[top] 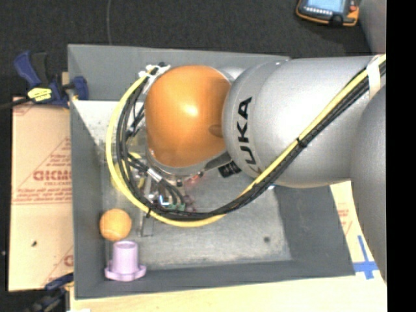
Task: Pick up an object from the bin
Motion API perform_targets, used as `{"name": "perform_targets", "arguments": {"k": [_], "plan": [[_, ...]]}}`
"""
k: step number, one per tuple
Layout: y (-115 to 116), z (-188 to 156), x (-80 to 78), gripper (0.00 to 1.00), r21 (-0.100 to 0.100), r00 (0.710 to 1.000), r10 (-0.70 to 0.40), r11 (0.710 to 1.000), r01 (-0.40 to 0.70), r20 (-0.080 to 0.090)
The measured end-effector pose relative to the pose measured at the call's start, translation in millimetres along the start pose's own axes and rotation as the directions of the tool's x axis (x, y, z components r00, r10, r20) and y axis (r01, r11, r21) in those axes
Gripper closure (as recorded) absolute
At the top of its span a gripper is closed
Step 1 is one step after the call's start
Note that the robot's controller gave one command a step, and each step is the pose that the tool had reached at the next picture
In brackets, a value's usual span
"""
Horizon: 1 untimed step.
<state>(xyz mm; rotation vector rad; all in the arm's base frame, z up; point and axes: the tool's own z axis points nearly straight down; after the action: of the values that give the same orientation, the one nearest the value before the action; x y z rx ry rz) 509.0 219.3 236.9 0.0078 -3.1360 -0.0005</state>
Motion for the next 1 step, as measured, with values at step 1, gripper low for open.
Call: {"name": "perform_targets", "arguments": {"k": [1], "plan": [[-1.2,-4.2,-2.0,0.0,-0.002,1.0,0.006,1.0,-0.006,0.008]]}}
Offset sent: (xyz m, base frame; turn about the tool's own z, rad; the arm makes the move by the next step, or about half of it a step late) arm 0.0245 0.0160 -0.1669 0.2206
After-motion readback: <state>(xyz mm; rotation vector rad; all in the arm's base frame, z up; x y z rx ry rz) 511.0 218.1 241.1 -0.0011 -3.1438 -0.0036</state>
